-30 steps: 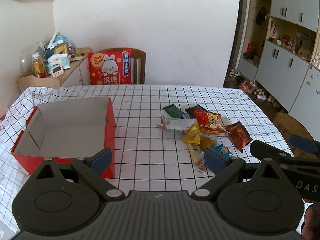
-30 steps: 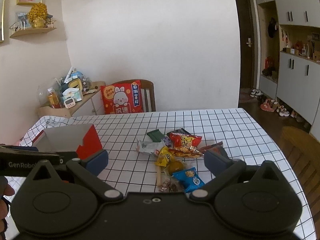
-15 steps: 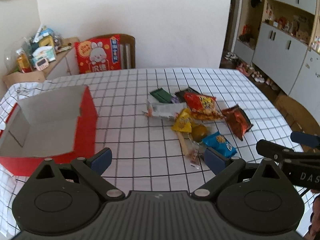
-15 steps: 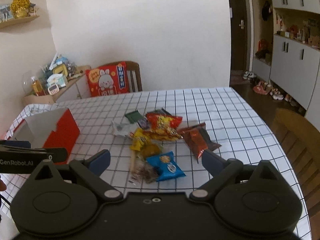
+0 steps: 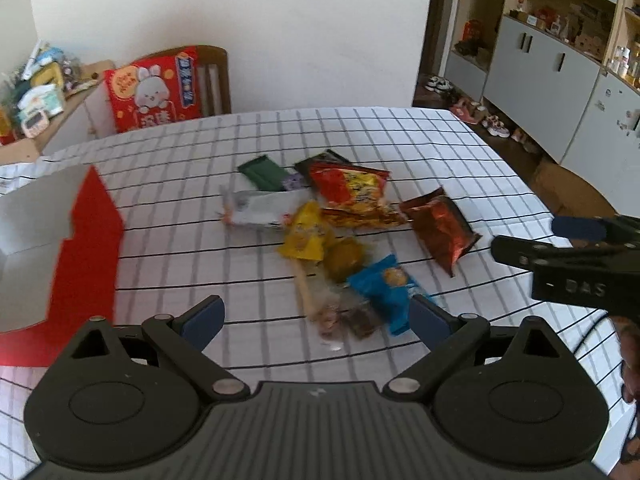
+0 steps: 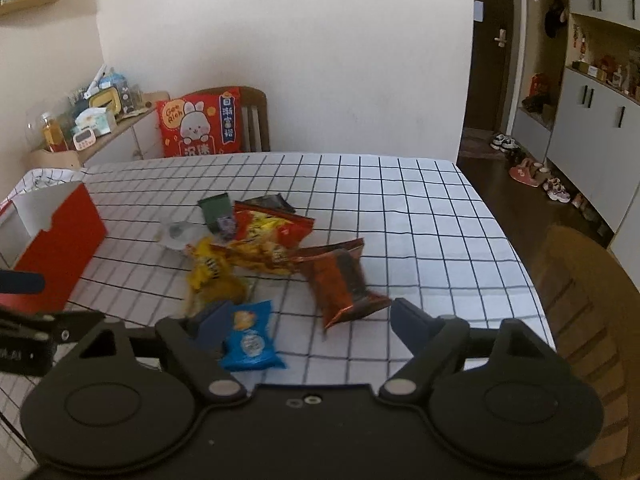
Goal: Organize snacks
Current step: 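Move the left tool to the blue cookie packet while the right tool reaches the brown chip bag, then close the right gripper on the brown chip bag while the left gripper grasps the blue cookie packet, then carry the blue cookie packet and brown chip bag over the red box with both tools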
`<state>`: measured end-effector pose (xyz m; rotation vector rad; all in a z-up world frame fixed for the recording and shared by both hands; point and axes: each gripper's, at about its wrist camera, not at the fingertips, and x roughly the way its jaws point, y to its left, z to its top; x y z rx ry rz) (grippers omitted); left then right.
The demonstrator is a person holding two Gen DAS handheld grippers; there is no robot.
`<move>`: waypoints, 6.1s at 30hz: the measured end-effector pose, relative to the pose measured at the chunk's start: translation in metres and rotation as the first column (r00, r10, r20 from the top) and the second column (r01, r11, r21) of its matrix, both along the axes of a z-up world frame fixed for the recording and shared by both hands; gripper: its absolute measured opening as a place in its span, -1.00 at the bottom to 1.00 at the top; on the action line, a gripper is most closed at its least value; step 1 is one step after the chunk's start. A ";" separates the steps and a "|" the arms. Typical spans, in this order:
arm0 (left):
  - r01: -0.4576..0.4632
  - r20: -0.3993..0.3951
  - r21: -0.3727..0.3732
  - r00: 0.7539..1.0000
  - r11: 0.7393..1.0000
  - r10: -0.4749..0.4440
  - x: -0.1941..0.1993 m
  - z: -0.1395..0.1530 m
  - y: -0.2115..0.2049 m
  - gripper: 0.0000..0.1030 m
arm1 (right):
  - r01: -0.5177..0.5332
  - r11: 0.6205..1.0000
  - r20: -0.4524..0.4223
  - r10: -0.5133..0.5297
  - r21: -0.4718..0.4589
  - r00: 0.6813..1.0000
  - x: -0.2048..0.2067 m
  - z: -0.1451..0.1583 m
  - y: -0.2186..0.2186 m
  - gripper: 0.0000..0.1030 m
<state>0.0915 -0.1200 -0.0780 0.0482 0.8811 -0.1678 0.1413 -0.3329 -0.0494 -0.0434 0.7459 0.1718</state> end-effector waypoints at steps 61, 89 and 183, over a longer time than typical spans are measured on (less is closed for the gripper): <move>-0.110 -0.381 -0.143 0.923 0.984 0.048 0.105 -0.075 -0.038 0.08 | -0.132 0.991 -0.180 0.130 0.002 0.975 0.086 -0.039 -0.020 -0.02; 0.035 -0.371 -0.123 0.925 0.992 -0.078 0.073 -0.072 -0.019 0.11 | -0.101 0.993 -0.215 0.112 0.060 0.970 0.020 -0.038 -0.004 -0.02; -0.425 -0.206 0.061 0.880 0.903 0.428 0.075 -0.021 0.398 -0.34 | -0.503 0.862 -0.258 0.472 -0.064 0.843 0.064 -0.029 0.451 -0.02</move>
